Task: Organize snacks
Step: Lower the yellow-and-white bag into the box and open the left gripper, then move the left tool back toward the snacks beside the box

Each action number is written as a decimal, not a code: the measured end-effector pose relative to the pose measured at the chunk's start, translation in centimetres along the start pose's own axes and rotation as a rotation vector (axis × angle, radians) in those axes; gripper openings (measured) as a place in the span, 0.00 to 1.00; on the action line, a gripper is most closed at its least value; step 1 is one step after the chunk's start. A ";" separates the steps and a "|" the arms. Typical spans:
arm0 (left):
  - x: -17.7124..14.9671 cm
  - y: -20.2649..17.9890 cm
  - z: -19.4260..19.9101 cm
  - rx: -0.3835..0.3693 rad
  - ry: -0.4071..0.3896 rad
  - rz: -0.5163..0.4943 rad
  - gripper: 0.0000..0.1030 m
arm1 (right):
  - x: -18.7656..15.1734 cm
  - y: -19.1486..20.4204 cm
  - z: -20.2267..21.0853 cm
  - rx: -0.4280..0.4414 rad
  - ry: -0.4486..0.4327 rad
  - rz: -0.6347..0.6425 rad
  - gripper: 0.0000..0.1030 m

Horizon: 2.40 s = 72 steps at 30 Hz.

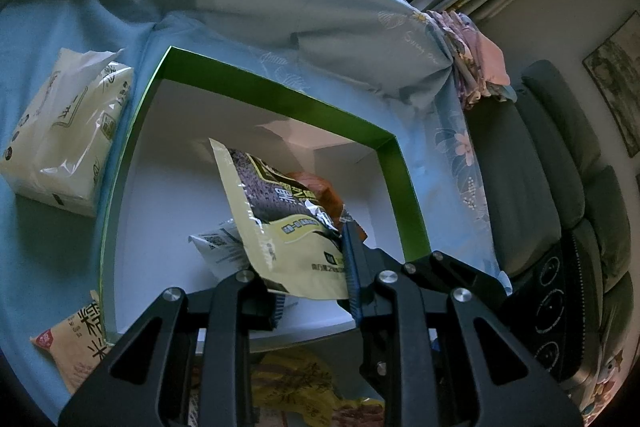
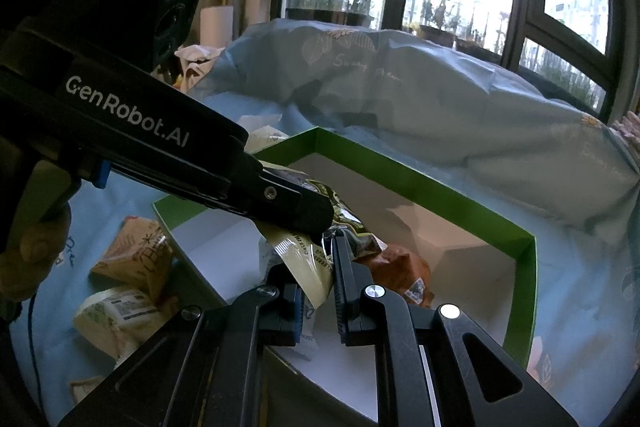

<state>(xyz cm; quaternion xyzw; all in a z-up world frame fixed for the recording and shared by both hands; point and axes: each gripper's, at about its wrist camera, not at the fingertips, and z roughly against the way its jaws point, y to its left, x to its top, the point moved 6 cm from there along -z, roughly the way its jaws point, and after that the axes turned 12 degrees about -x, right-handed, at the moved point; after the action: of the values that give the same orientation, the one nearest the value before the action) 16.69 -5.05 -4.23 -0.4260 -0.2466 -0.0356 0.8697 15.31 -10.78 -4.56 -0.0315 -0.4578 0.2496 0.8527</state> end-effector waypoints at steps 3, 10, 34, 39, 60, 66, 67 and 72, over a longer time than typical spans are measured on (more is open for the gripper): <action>-0.1 0.1 0.0 0.002 0.002 0.001 0.23 | 0.0 0.0 -0.1 0.000 0.004 0.000 0.13; -0.1 0.2 -0.3 0.011 0.007 -0.002 0.23 | -0.2 -0.1 -0.3 0.004 0.018 -0.005 0.13; -0.4 0.6 -0.7 0.048 0.023 -0.001 0.30 | -0.6 -0.4 -0.4 0.003 0.066 -0.036 0.14; -0.4 0.8 -0.6 0.061 0.021 0.003 0.33 | -0.7 -0.4 -0.3 0.000 0.069 -0.032 0.15; -0.4 -1.3 3.0 0.192 -0.096 -0.087 0.77 | -1.8 -2.9 4.2 0.011 0.038 -0.201 0.55; -1.3 -2.7 4.5 0.264 -0.135 -0.167 0.78 | -2.7 -3.0 6.6 0.064 0.033 -0.264 0.55; -1.6 -2.9 4.7 0.275 -0.137 -0.178 0.78 | -2.9 -2.9 6.9 0.073 0.034 -0.273 0.56; -3.0 -3.3 5.7 0.314 -0.127 -0.192 0.90 | -4.8 -2.4 8.7 0.132 0.053 -0.340 0.56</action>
<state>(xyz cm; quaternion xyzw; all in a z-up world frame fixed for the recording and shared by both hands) 10.86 -3.31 -0.30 -0.2611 -0.3430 -0.0527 0.9008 7.18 -16.59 -2.49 0.0957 -0.4167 0.1304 0.8945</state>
